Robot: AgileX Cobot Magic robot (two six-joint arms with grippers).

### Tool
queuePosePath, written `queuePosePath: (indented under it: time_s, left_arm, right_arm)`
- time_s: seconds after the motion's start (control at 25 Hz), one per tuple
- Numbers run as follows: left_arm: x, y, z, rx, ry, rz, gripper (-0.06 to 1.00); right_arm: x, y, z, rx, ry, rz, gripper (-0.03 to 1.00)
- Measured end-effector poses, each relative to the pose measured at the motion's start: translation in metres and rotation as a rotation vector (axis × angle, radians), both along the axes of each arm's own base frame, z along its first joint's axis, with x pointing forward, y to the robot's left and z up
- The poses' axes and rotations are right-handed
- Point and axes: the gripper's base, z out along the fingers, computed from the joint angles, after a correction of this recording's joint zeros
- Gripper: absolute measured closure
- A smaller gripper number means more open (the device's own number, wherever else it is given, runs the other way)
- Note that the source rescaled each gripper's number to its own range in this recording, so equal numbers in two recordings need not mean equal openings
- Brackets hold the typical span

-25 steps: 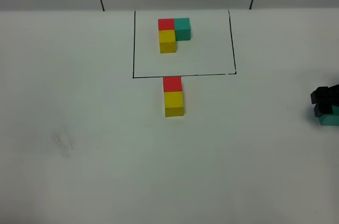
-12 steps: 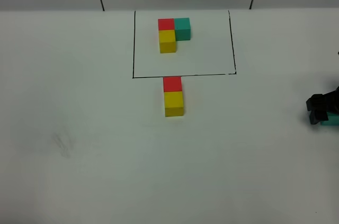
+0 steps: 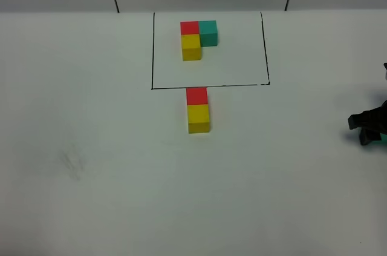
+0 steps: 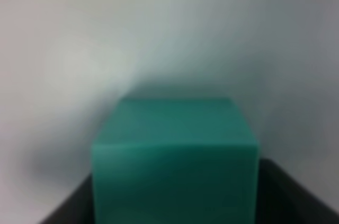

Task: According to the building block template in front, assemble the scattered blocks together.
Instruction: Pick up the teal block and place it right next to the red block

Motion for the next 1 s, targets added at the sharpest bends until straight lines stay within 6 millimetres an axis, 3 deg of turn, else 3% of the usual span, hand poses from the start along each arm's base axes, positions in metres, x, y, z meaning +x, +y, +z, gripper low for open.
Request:
queuePosePath:
  time_s: [0.04,0.32,0.48,0.6,0.8,1.0]
  left_arm:
    - [0.000,0.000,0.000,0.000,0.000,0.000,0.27]
    - [0.000,0.000,0.000,0.000,0.000,0.000,0.27]
    - [0.000,0.000,0.000,0.000,0.000,0.000,0.27]
    - [0.000,0.000,0.000,0.000,0.000,0.000,0.27]
    - [0.000,0.000,0.000,-0.001,0.000,0.000,0.27]
    - [0.000,0.000,0.000,-0.001,0.000,0.000,0.27]
  right_arm:
    - [0.000,0.000,0.000,0.000,-0.001,0.000,0.72]
    - [0.009,0.002,0.010,0.003,0.007,0.008,0.71]
    - [0.021,0.016,0.025,-0.069,0.034,0.176,0.71]
    - [0.035,0.050,0.044,-0.180,0.027,0.470,0.71]
    - [0.049,0.138,0.066,-0.325,-0.038,1.054,0.71]
    - [0.065,0.197,0.061,-0.340,-0.015,1.379,0.71]
